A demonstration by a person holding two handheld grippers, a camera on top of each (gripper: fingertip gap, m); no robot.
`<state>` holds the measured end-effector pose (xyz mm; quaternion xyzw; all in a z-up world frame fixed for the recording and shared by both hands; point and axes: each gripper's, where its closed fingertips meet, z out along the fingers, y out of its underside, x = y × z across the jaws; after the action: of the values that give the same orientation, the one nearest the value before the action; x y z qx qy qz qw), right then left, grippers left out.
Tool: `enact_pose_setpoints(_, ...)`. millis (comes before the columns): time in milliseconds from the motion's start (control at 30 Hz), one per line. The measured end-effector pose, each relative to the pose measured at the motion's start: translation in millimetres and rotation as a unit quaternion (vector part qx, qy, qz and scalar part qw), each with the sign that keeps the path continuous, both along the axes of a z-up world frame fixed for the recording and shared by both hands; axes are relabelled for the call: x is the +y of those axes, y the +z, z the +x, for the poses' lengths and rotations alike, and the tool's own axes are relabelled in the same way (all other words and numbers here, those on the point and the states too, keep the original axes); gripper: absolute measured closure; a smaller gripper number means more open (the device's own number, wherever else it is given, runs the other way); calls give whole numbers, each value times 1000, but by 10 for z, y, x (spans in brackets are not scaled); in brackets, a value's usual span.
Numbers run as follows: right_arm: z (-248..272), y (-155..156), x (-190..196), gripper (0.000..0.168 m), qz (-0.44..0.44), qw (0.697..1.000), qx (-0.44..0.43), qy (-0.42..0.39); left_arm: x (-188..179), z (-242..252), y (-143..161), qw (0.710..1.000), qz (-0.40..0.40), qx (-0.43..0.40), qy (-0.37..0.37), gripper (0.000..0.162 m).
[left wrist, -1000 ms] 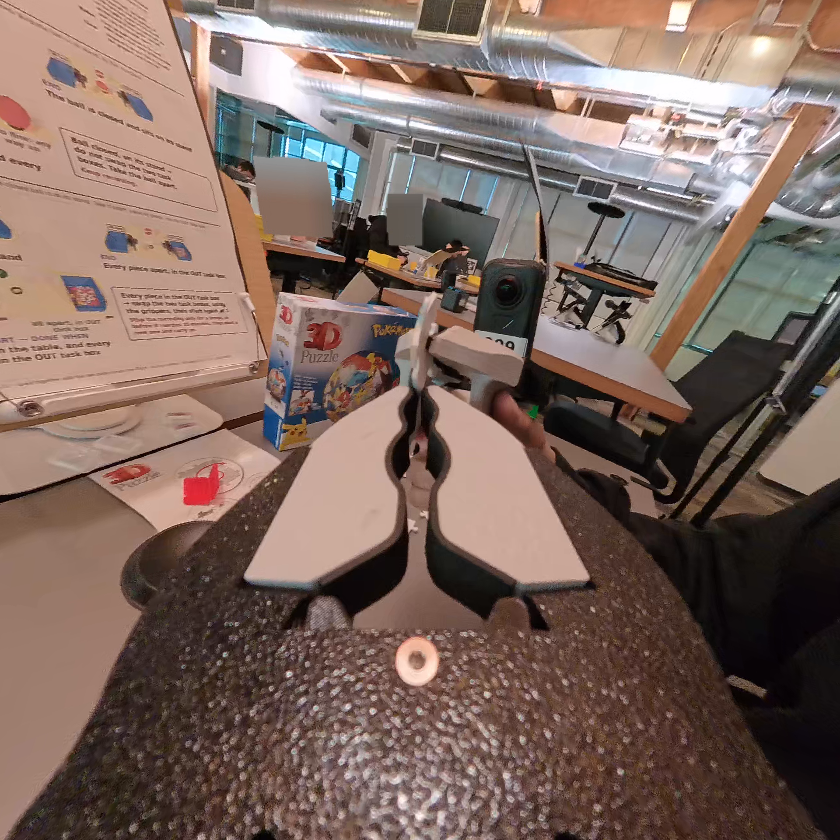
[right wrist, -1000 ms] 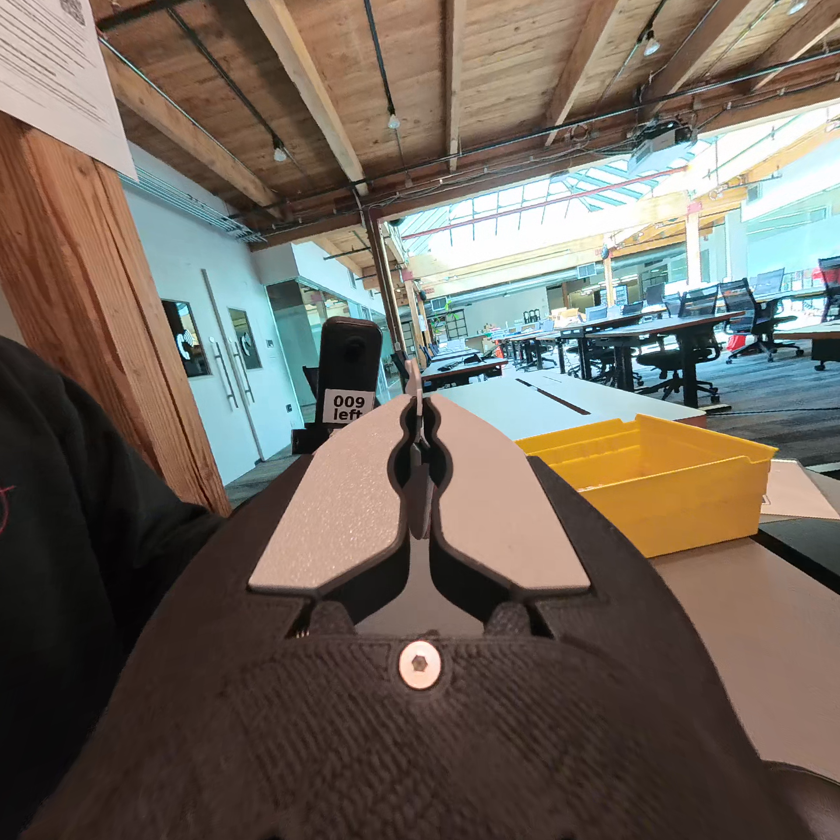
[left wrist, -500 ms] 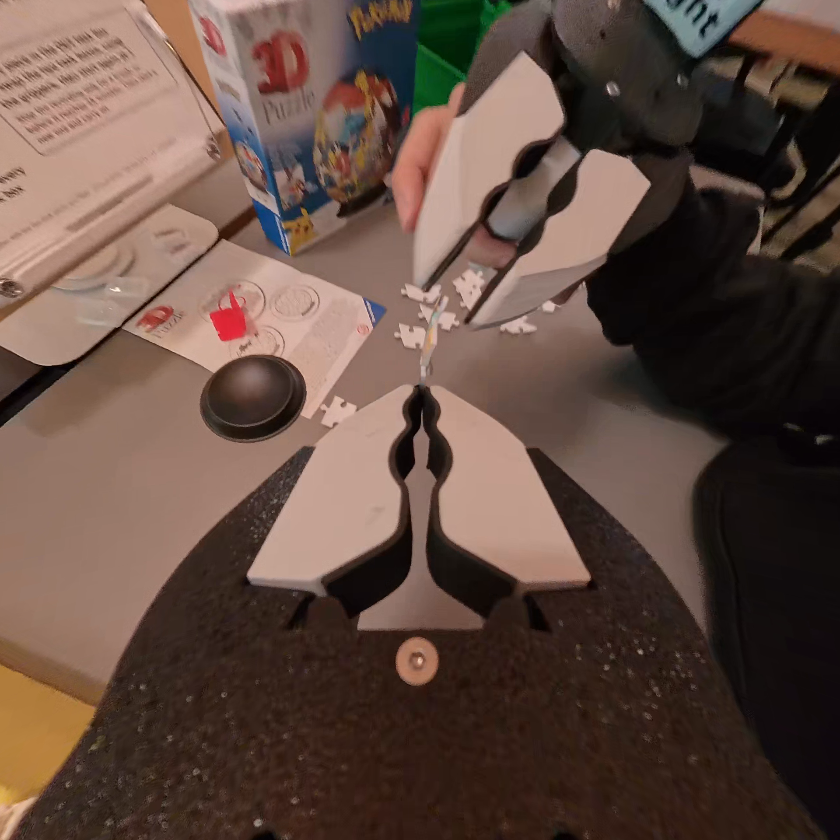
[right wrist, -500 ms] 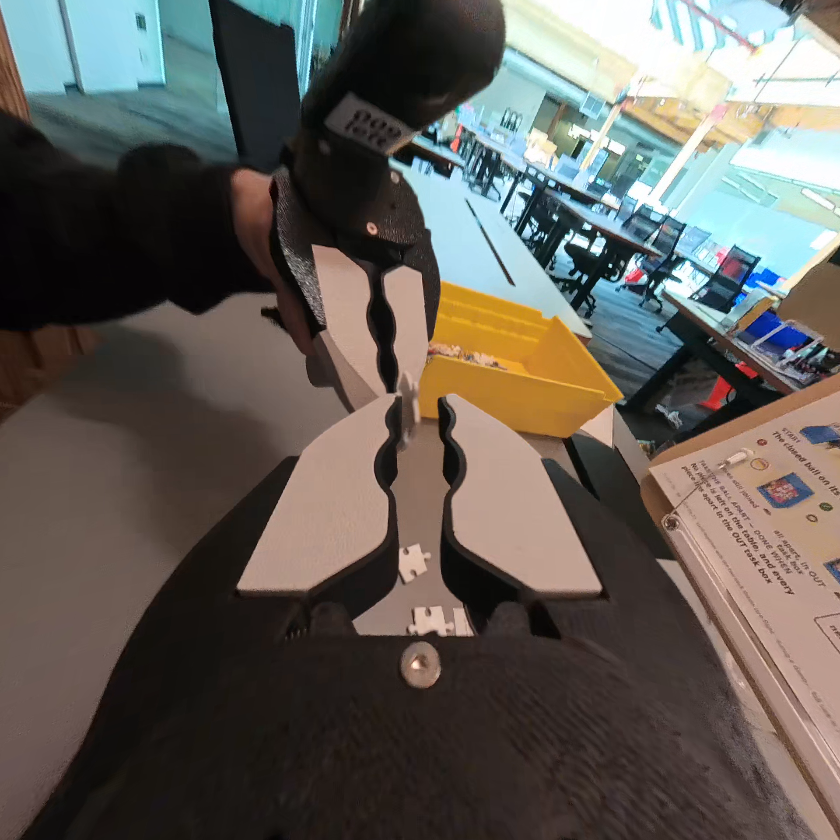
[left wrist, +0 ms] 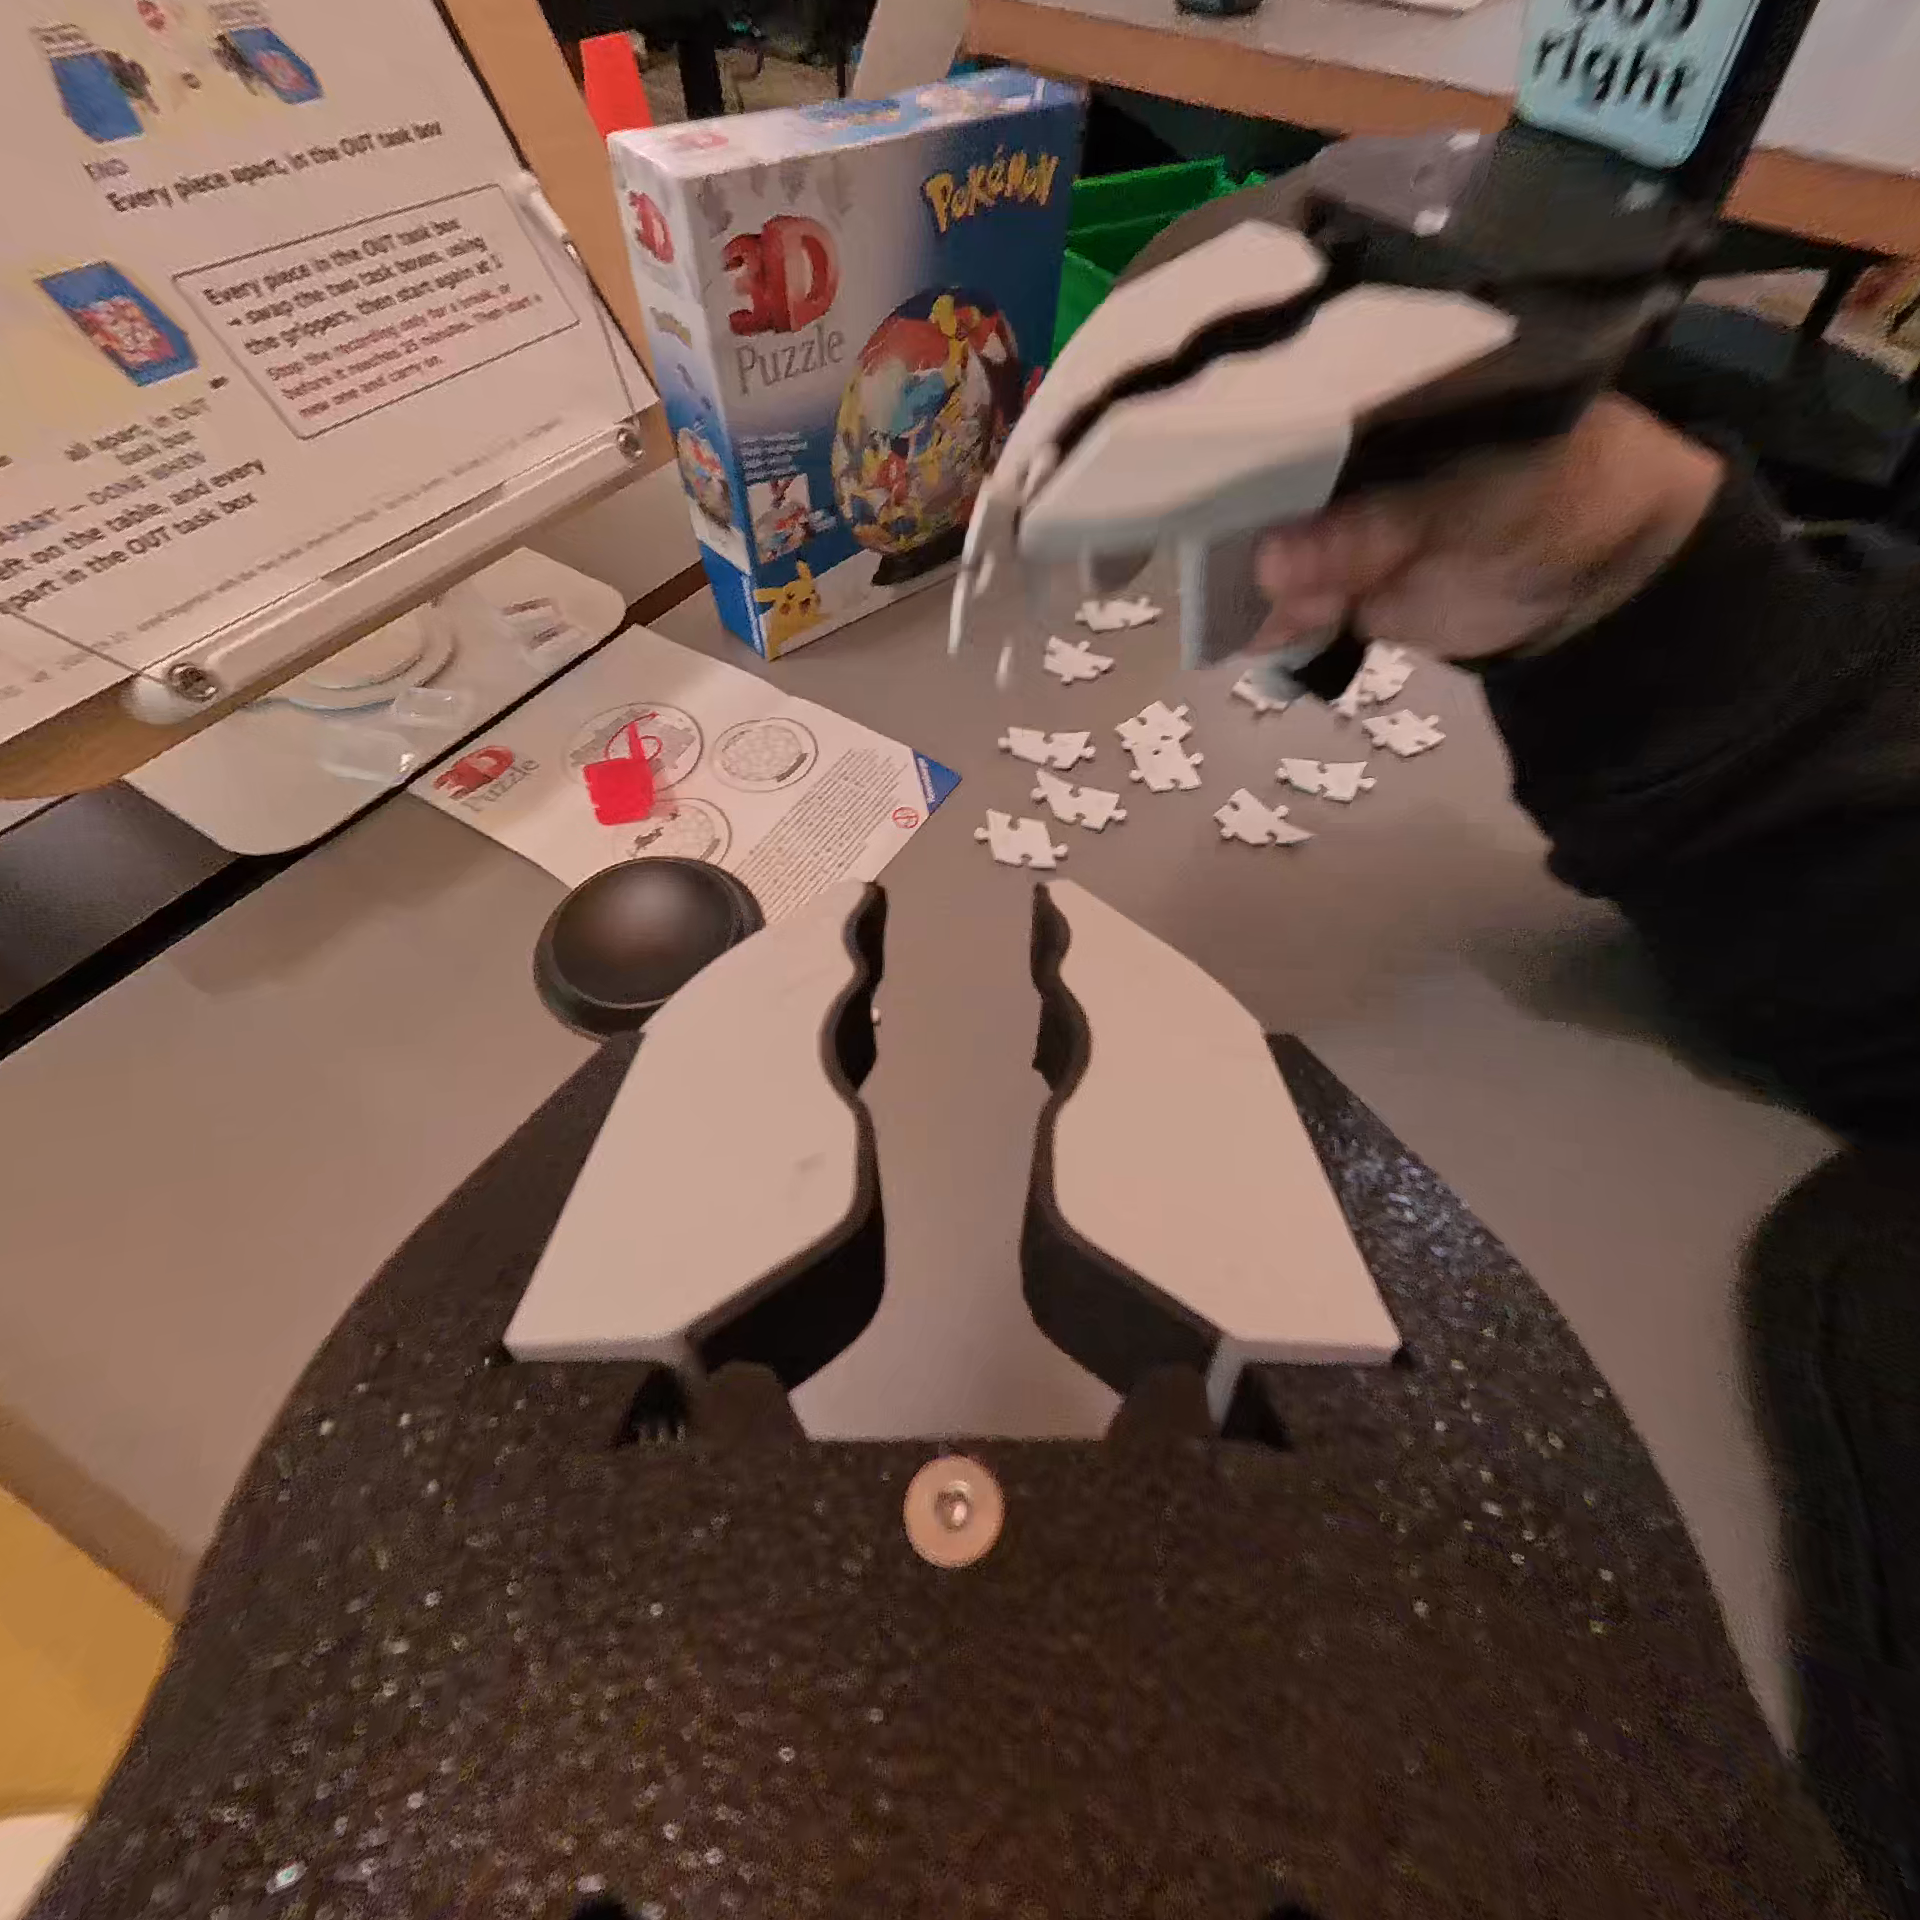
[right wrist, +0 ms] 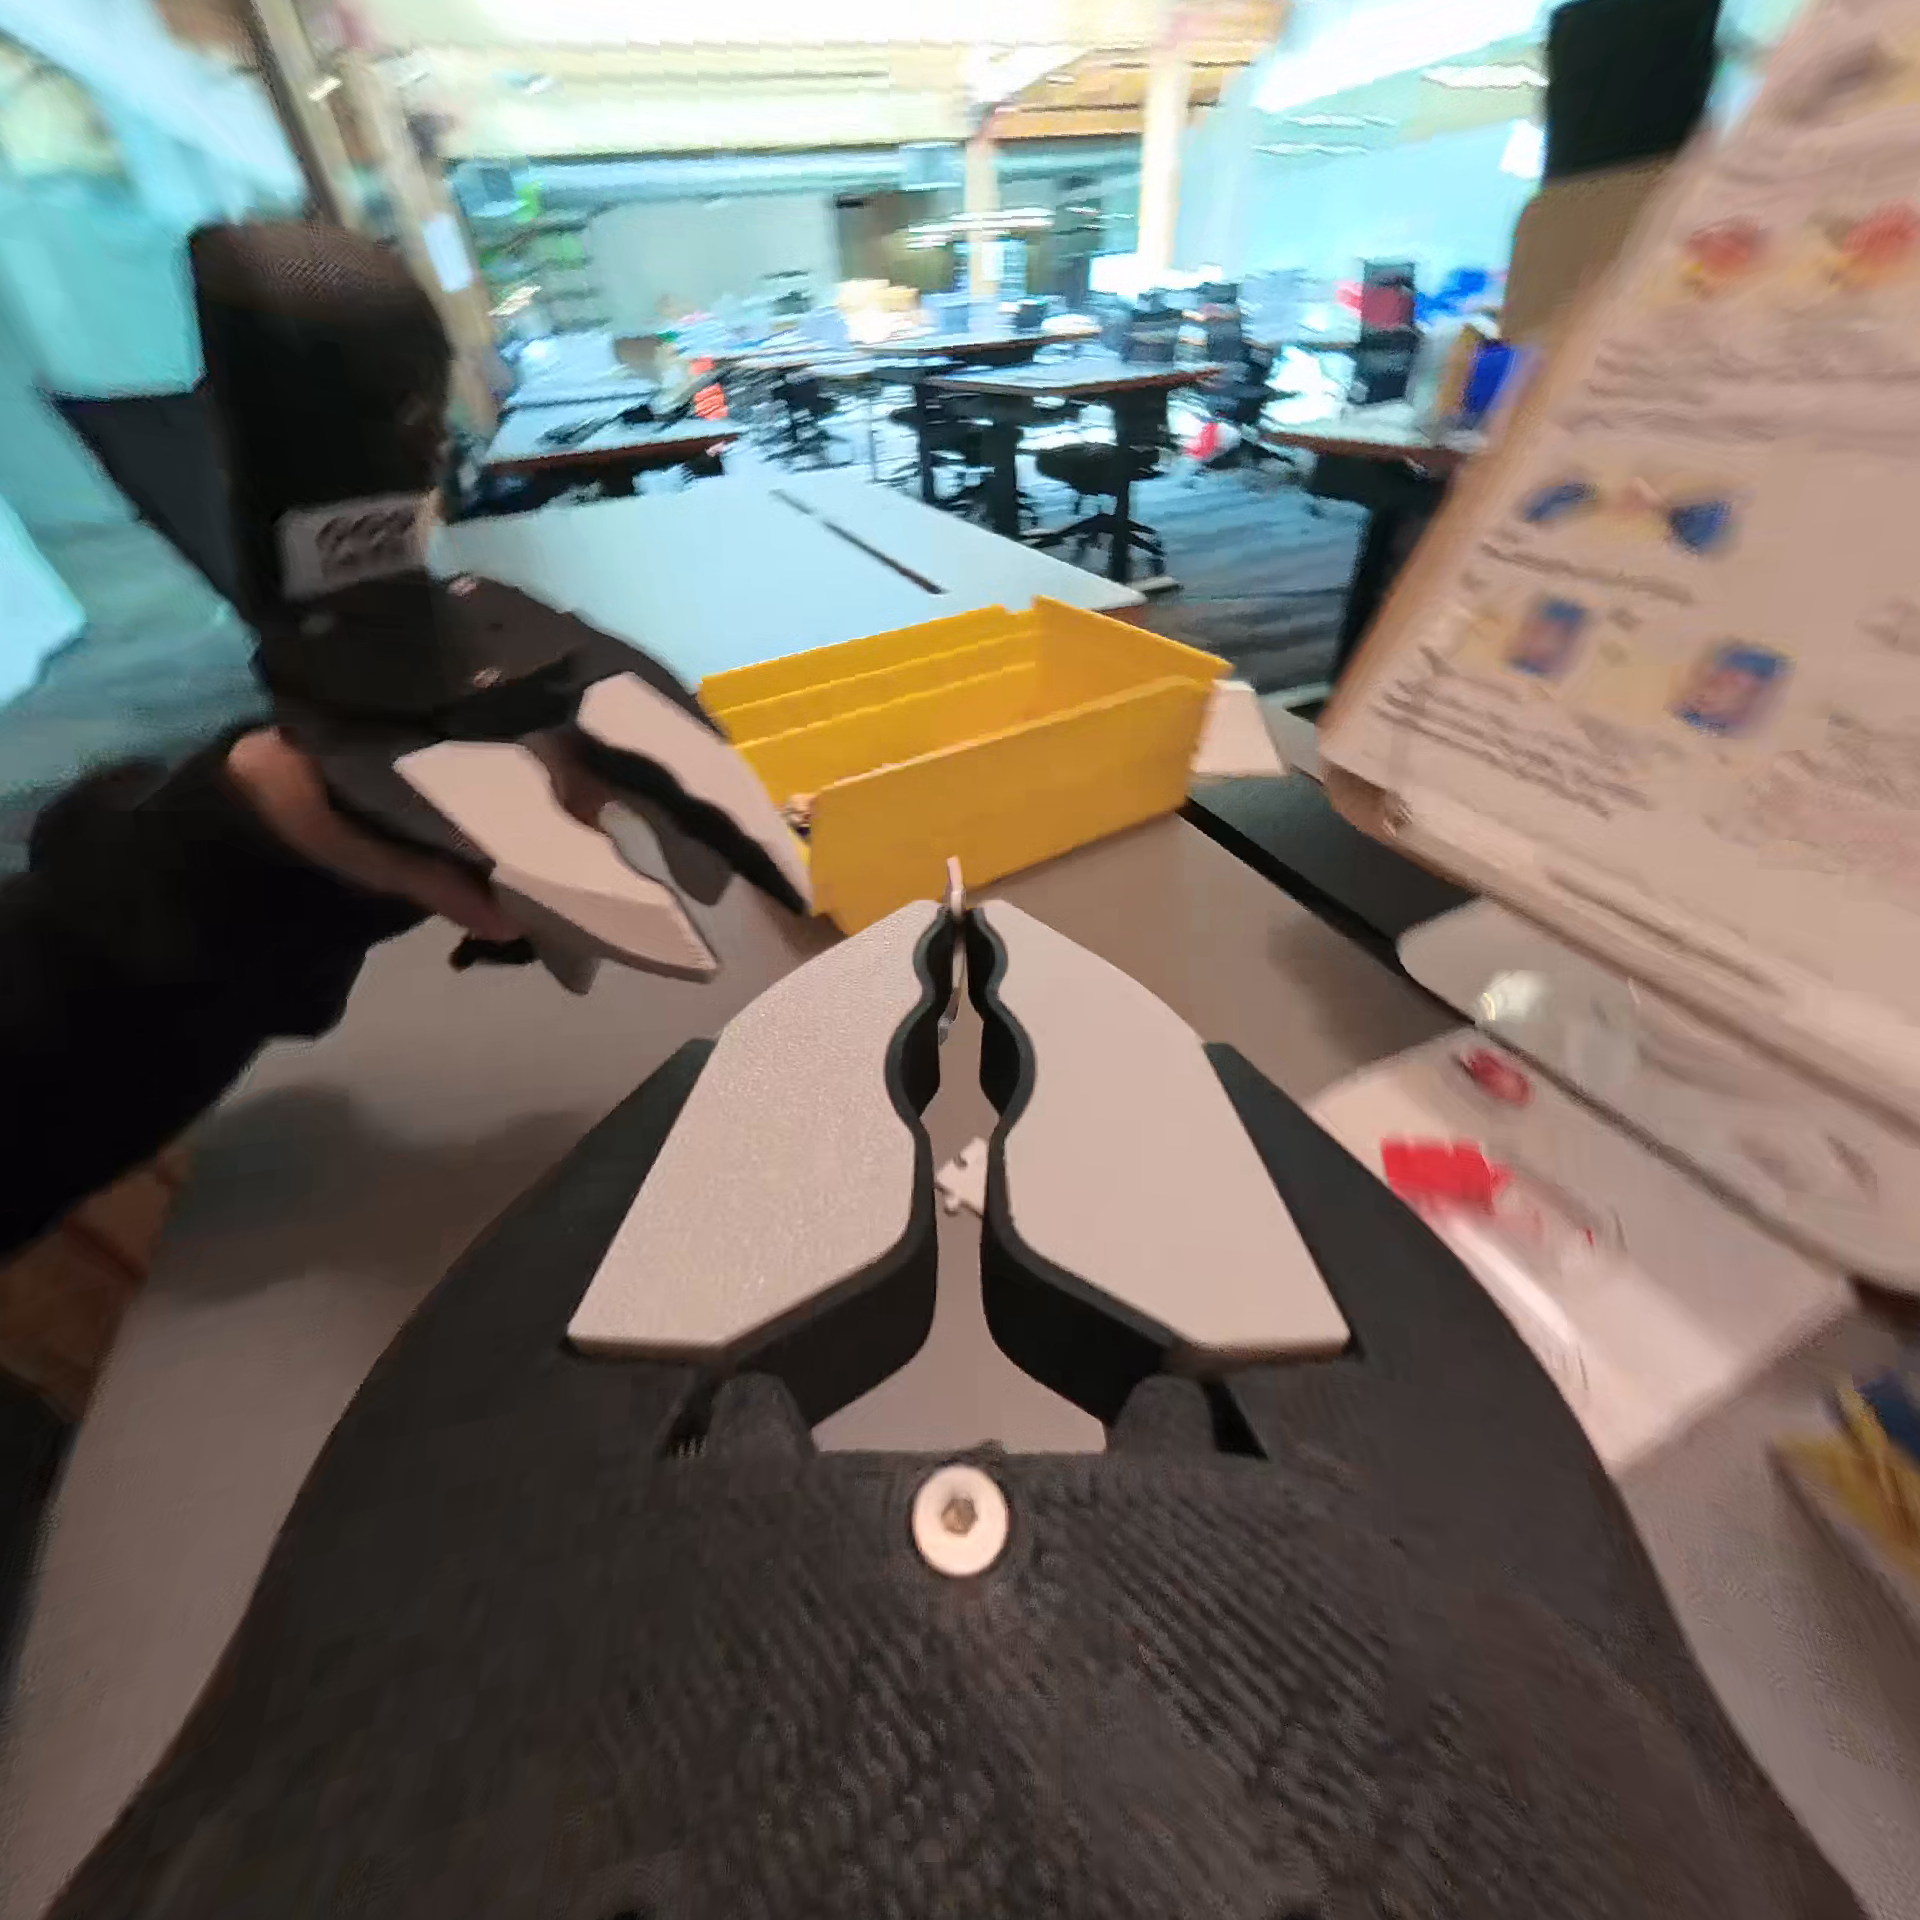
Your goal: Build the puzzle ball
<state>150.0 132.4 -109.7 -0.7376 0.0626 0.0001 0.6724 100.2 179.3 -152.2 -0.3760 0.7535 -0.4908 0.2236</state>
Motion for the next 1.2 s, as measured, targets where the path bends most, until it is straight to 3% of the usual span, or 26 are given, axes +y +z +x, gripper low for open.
enact_pose_setpoints(133, 419, -256, -829, 166, -5, 985, 105, -136, 19, -34, -153, 1000, 21, 7, 1, 133)
enact_pose_setpoints(267, 597, -643, -1757, 166, -4, 945, 200, -257, 16, -78, -283, 1000, 12, 18, -3, 134)
enact_pose_setpoints(367, 580, -958, -2212, 166, -17, 916, 258, -307, -9, -84, -375, 999, -3, 31, -7, 135)
enact_pose_setpoints(533, 412, -1466, -2338, 166, -90, 891, 305, -323, -83, -85, -465, 999, -3, 42, -17, 136)
enact_pose_setpoints(700, 335, -1719, -2320, 166, -140, 879, 318, -327, -119, -121, -495, 999, 5, 45, -25, 137)
enact_pose_setpoints(1000, 271, -1864, -2399, 164, -200, 869, 277, -359, -98, -153, -518, 999, -7, 49, -24, 137)
enact_pose_setpoints(1200, 231, -1909, -2461, 148, -243, 865, 254, -359, -81, -159, -511, 999, -1, 44, -23, 137)
